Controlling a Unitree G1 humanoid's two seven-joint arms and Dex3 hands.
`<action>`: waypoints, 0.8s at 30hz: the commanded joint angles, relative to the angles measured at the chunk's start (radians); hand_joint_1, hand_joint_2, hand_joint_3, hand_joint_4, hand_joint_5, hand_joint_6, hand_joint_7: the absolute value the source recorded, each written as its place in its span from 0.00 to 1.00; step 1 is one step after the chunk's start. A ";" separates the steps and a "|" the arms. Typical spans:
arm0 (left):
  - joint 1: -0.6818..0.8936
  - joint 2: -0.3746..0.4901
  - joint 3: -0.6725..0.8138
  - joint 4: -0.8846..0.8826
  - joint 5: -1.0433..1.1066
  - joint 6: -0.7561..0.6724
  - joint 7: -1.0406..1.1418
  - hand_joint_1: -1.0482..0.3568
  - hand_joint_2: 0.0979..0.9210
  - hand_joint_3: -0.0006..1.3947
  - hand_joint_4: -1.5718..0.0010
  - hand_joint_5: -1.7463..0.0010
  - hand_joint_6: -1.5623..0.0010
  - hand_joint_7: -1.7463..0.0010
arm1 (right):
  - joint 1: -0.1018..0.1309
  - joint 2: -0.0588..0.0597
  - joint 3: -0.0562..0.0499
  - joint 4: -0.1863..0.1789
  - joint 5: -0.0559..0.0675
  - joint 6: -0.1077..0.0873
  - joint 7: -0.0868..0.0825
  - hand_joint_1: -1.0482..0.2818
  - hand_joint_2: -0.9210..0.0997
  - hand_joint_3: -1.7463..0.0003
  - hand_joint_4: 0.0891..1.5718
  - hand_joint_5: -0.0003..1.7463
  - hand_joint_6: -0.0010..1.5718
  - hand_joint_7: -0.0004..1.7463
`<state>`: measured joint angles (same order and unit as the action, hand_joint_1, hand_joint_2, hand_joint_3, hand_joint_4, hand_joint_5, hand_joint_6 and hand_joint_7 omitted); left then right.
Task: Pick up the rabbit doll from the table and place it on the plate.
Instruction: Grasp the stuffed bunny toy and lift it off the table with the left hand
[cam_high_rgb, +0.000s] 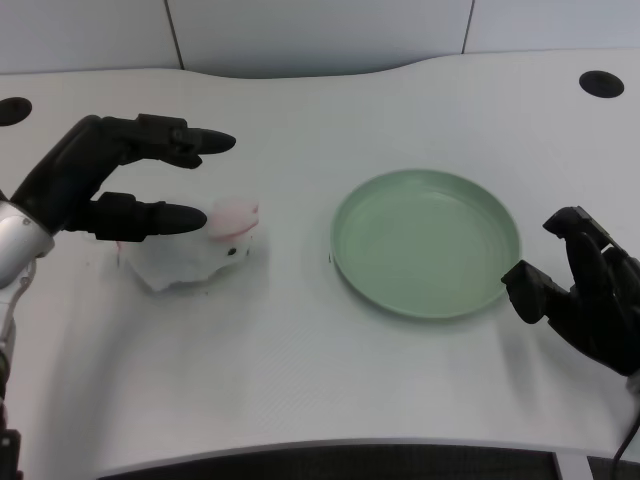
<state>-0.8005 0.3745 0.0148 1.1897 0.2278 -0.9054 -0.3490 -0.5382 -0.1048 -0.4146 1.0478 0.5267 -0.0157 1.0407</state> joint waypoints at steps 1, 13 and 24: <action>-0.044 0.036 -0.055 0.052 0.089 0.021 0.148 0.00 1.00 0.16 1.00 0.70 0.80 0.98 | 0.000 -0.010 0.001 -0.005 -0.003 0.001 0.002 0.34 0.00 0.79 0.52 1.00 0.40 1.00; -0.057 0.043 -0.100 0.079 0.109 0.010 0.219 0.00 1.00 0.16 1.00 0.74 0.81 0.97 | 0.000 -0.010 0.001 -0.005 -0.003 0.001 0.002 0.34 0.00 0.79 0.52 1.00 0.40 1.00; -0.155 -0.092 -0.210 0.180 0.247 0.332 0.421 0.00 1.00 0.19 1.00 0.80 0.93 0.98 | 0.002 -0.007 0.003 -0.012 -0.004 -0.003 0.004 0.34 0.00 0.80 0.51 1.00 0.39 1.00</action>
<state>-0.9479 0.2801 -0.1943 1.3542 0.4671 -0.5985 0.0696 -0.5390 -0.1031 -0.4133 1.0464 0.5267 -0.0165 1.0430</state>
